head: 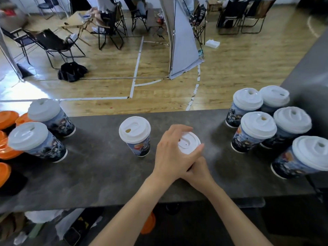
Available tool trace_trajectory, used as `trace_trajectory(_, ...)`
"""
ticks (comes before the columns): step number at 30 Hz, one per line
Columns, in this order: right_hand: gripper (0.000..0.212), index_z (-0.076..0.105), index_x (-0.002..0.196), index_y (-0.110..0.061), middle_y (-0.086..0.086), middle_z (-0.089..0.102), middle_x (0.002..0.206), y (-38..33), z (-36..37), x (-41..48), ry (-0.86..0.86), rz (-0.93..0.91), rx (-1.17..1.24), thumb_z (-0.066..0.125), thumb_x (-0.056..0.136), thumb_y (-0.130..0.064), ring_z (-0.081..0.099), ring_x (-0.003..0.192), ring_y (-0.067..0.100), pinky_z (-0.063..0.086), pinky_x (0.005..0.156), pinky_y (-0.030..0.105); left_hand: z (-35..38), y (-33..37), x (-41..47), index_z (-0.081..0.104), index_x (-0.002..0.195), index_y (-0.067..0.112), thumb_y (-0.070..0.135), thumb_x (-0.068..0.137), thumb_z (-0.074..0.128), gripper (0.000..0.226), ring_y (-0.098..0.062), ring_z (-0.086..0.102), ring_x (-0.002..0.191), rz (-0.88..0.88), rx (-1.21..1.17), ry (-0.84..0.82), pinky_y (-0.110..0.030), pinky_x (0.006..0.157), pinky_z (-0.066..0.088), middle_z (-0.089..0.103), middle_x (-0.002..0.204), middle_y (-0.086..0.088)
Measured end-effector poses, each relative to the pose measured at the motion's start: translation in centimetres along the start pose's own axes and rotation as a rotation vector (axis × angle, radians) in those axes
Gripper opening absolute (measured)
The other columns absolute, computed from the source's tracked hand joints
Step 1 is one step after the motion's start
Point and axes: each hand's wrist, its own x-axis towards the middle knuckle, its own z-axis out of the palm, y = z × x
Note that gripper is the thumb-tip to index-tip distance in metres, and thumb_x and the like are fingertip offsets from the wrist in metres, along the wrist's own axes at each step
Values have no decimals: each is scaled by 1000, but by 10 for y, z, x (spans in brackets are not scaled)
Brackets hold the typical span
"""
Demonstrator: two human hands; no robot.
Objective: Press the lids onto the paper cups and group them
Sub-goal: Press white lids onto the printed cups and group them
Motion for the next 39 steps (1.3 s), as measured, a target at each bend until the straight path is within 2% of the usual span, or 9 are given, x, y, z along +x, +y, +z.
trace_trajectory(4,85,52,144,-31,-16,67,135,3,-5,1,1,29,-1,95,70,-36,63,126,4,55,104,33,-16,-29,-5,58,132,26,34,74,88,66,-6,63,118,-111,-429,-132,-27,99,52,68,123,13)
trace_trajectory(8,88,47,148,-23,-10,64,140,-3,1,3,21,-8,-33,92,74,-37,60,132,11,52,107,37,-3,-26,-12,56,126,31,54,71,81,65,-2,60,115,-98,-352,36,-25,98,51,62,122,12)
trace_trajectory(11,79,54,145,-24,-13,66,138,-7,1,2,78,-44,-33,89,77,-42,61,130,9,52,105,29,-6,-37,-18,42,138,39,53,79,77,69,-2,51,131,-45,-387,-113,-24,108,46,51,138,13)
trace_trajectory(14,77,55,145,-22,-11,65,140,-7,-1,2,70,-34,-59,91,78,-34,60,132,11,51,109,35,-13,-52,-24,30,148,41,51,85,75,78,-1,43,141,-11,-404,-239,-23,115,39,45,149,19)
trace_trajectory(18,67,57,140,-43,-18,64,139,-9,3,4,67,-83,-102,87,83,-25,60,132,8,49,108,27,-1,-47,-24,33,136,43,48,72,89,85,11,50,127,-22,-344,-94,-9,101,43,50,132,37)
trace_trajectory(23,74,58,139,-38,-10,67,137,-4,1,2,93,-49,-42,92,77,-16,62,130,13,53,107,35,-2,-63,-27,33,148,38,41,94,67,64,-9,50,138,14,-587,-203,-22,111,42,53,142,22)
trace_trajectory(28,72,56,143,-33,-11,65,140,-3,0,3,75,-76,-24,90,81,-21,61,131,12,52,108,31,5,-64,-35,19,155,44,57,100,54,66,-12,41,147,18,-426,-206,-35,120,36,44,156,13)
trace_trajectory(34,68,62,135,-38,-8,69,135,-9,-2,5,91,-71,37,93,76,-27,65,126,14,54,103,30,-3,-72,-25,21,156,49,55,106,35,52,2,30,150,-31,-524,-293,-29,123,27,36,157,30)
trace_trajectory(39,72,61,136,-41,-9,68,137,-4,-1,2,91,-49,71,94,75,-22,64,128,15,54,106,33,6,-65,-30,31,151,46,52,103,35,48,3,36,146,-48,-613,-198,-15,117,31,45,151,30)
